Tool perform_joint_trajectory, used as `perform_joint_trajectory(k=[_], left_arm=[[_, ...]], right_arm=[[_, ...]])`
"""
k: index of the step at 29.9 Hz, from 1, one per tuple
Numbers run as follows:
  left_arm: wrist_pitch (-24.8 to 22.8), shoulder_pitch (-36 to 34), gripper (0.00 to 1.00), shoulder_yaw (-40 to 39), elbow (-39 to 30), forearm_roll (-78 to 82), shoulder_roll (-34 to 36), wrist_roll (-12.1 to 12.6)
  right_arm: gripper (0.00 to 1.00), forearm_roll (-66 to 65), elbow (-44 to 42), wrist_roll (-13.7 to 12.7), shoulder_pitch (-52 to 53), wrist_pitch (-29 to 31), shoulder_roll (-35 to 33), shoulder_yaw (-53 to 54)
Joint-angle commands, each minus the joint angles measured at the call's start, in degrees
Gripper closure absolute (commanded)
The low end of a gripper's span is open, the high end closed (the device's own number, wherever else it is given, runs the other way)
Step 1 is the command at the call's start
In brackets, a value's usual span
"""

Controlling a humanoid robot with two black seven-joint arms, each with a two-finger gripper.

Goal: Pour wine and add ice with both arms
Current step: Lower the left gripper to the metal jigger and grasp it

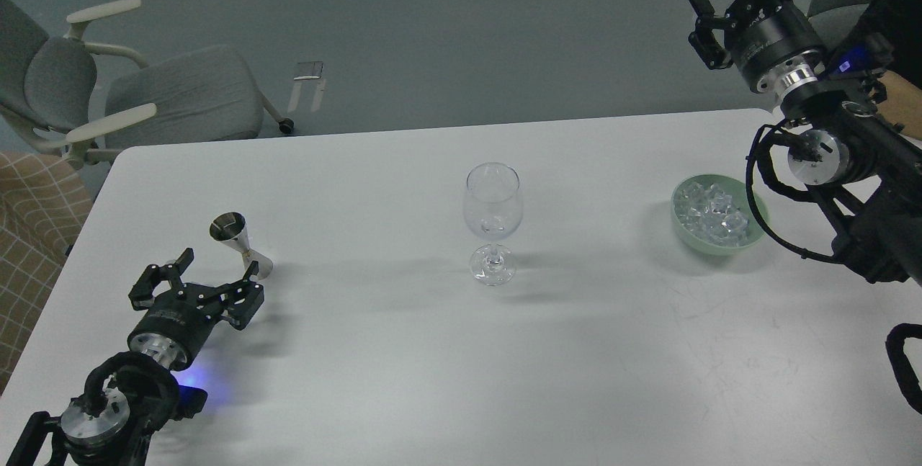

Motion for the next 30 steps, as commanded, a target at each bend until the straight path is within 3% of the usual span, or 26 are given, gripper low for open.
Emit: perform_joint_trajectory(k=[1, 14, 19, 21, 27, 30], left_arm=[[-0.02, -1.56, 0.02, 1.51, 1.25, 0.11, 0.26, -0.06], [-0.11, -5.87, 0.05, 3.17, 4.33, 0.90, 0.17, -0.32], [0.16, -6.75, 0.21, 3.71, 4.94, 0.90, 0.17, -1.11], [0.16, -7.54, 0.37, 4.32, 6.00, 1.60, 0.08, -1.64], [0.16, -8.07, 0.53, 5.99, 6.27, 2.92, 0.08, -4.98], [-0.19, -8.16, 0.66, 6.52, 6.35, 3.19, 0.00, -5.95]], right_arm=[[0.00, 0.00, 0.00, 0.00, 0.09, -0.35, 0.26, -1.44], [0.00, 0.00, -0.09, 0.09, 0.17, -0.70, 0.35, -1.53], [0.00, 0.09, 0.00, 0.09, 0.26, -0.70, 0.35, -1.62], [0.00, 0.09, 0.00, 0.09, 0.17, -0.70, 0.35, -1.62], [0.00, 0.00, 0.00, 0.09, 0.26, -0.70, 0.35, -1.62], [0.00, 0.00, -0.09, 0.09, 0.35, -0.70, 0.35, -1.62]])
